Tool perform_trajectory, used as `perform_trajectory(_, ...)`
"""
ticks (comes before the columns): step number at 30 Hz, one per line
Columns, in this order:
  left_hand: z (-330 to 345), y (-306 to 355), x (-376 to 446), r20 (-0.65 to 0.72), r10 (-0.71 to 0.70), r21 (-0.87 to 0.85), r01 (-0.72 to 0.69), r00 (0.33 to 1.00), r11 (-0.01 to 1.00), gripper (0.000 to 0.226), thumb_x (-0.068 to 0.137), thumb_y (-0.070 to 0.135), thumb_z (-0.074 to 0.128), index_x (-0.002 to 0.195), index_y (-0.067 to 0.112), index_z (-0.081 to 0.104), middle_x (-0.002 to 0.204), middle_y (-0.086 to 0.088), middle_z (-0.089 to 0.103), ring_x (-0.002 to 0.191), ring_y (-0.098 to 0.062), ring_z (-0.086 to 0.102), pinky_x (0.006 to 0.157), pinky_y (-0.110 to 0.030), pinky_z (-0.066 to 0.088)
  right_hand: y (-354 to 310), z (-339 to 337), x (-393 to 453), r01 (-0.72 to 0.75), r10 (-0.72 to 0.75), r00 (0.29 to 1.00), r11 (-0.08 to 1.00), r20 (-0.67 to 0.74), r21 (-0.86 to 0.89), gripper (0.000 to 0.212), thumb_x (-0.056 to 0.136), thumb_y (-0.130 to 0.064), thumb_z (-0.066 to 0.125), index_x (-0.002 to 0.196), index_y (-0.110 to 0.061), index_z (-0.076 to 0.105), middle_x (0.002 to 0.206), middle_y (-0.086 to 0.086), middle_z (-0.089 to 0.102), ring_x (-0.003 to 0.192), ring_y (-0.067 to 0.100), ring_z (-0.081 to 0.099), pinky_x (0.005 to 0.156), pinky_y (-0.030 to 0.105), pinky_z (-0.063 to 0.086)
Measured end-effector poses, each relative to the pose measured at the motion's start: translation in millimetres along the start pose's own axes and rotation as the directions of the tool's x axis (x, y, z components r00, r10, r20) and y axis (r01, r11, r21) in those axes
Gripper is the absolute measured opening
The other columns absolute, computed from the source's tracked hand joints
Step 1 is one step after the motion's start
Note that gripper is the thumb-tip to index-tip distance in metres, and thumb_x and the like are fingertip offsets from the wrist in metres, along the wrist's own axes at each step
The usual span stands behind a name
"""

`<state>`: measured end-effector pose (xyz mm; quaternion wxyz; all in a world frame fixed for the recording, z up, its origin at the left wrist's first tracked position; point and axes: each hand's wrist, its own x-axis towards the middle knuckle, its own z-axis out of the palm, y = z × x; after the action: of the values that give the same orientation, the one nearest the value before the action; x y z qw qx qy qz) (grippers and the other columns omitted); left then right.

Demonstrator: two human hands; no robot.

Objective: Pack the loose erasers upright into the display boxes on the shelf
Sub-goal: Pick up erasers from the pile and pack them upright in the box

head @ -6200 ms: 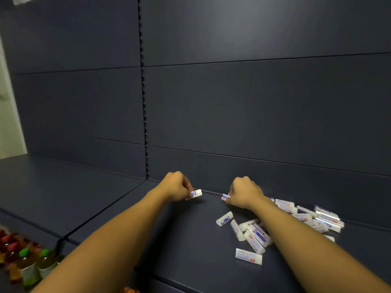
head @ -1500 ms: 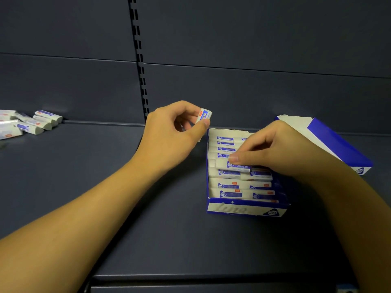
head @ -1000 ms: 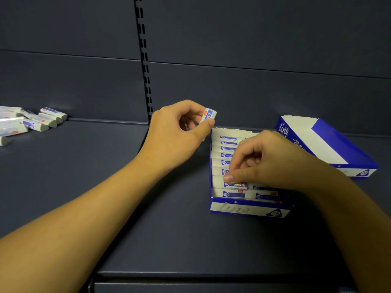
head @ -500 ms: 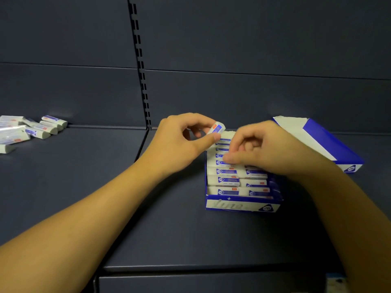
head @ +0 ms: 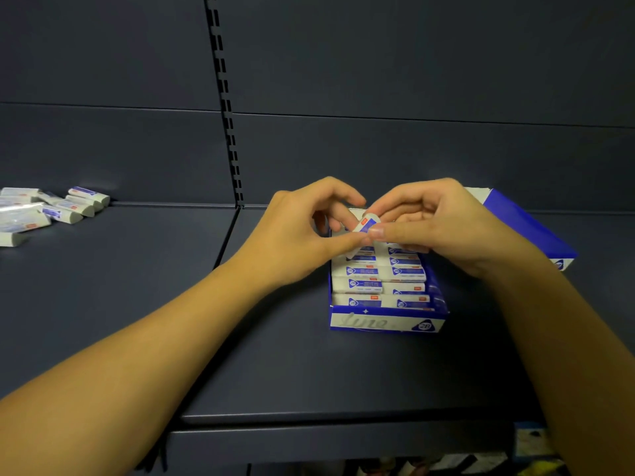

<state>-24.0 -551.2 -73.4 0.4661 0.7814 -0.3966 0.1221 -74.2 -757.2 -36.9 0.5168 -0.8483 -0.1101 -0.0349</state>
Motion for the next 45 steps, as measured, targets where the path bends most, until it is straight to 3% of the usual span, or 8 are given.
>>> perform_trajectory(8,-1.3,-2.8,2.6,-0.072,-0.072,-0.1,0.065,0.995,0.993,0.012,0.098,0.023,0.062,0.106,0.017,0.068,0.084,0.003,0.074,0.083,-0.013,0.068,0.072,-0.02,0.047,4.1,-6.4,-1.6,0.03,-0.032,0.999,0.989,0.008,0.146,0.028,0.069,-0.021,0.079,0.091,-0.005,0.071,0.077,0.013,0.073,0.056,0.009,0.061,0.048,0.019,0.041)
perform_trajectory(16,-2.1,-17.7,5.1,-0.147,-0.155,0.101,0.171,0.977,0.98,0.014,0.095,0.014,0.058,0.103,0.019,0.068,0.081,0.005,0.073,0.079,-0.014,0.067,0.065,-0.015,0.047,8.2,-10.2,-1.6,0.003,-0.018,0.998,0.976,0.068,0.218,0.01,0.073,-0.011,0.074,0.082,-0.01,0.07,0.065,0.013,0.062,0.052,0.016,0.046,0.046,0.023,0.034)
perform_trajectory(23,-2.4,-16.8,4.6,-0.069,-0.119,0.256,0.133,0.99,0.958,0.015,0.097,0.021,0.057,0.107,0.022,0.068,0.09,0.013,0.068,0.085,-0.005,0.062,0.066,-0.005,0.041,2.4,-17.5,-8.6,0.021,-0.009,0.99,0.996,0.143,-0.081,0.012,0.081,-0.007,0.077,0.092,-0.009,0.074,0.081,0.008,0.076,0.079,0.018,0.074,0.06,0.019,0.054)
perform_trajectory(31,-1.2,-18.4,4.9,-0.042,-0.113,0.292,0.12,0.993,0.949,0.017,0.094,0.02,0.06,0.108,0.022,0.068,0.088,0.01,0.069,0.082,-0.006,0.062,0.067,-0.006,0.04,-6.1,-28.7,-17.0,-0.032,0.091,0.969,0.967,0.228,-0.252,0.031,0.063,-0.026,0.083,0.089,-0.012,0.071,0.068,-0.003,0.071,0.063,0.007,0.068,0.057,0.021,0.051)
perform_trajectory(35,-0.2,-18.2,4.6,-0.033,-0.111,0.301,0.116,0.993,0.947,0.017,0.093,0.019,0.061,0.107,0.023,0.069,0.087,0.011,0.068,0.081,-0.005,0.061,0.067,-0.006,0.04,-1.9,-30.2,-17.6,-0.039,0.158,0.954,0.907,0.253,-0.419,0.024,0.07,-0.023,0.088,0.088,-0.022,0.071,0.08,-0.004,0.075,0.076,0.016,0.072,0.064,0.033,0.061)
perform_trajectory(40,0.1,-17.7,4.7,-0.002,-0.072,0.328,0.069,0.997,0.942,0.016,0.09,0.028,0.069,0.105,0.025,0.068,0.087,0.015,0.067,0.087,-0.004,0.059,0.074,-0.011,0.039,1.8,-24.2,-15.7,-0.028,0.2,0.947,0.831,0.25,-0.556,0.022,0.071,-0.029,0.089,0.082,-0.025,0.07,0.076,-0.011,0.073,0.064,0.001,0.065,0.056,0.016,0.046)
perform_trajectory(43,-1.6,-17.5,4.9,0.045,-0.062,0.316,0.045,0.997,0.948,0.033,0.081,0.046,0.077,0.107,0.029,0.068,0.096,0.016,0.065,0.092,-0.004,0.058,0.077,-0.01,0.04,0.4,-24.0,-16.6,-0.038,0.227,0.94,0.811,0.254,-0.584,0.023,0.07,-0.034,0.087,0.08,-0.026,0.068,0.078,-0.025,0.071,0.077,-0.007,0.067,0.056,0.015,0.048)
perform_trajectory(45,-3.2,-17.7,5.0,0.072,-0.076,0.294,0.051,0.995,0.954,0.043,0.074,0.053,0.08,0.109,0.031,0.068,0.102,0.016,0.062,0.094,-0.002,0.057,0.075,-0.006,0.039,-0.4,-23.8,-16.8,-0.022,0.215,0.943,0.803,0.255,-0.595,0.023,0.071,-0.034,0.087,0.081,-0.027,0.068,0.073,-0.025,0.069,0.068,-0.006,0.065,0.055,0.014,0.047)
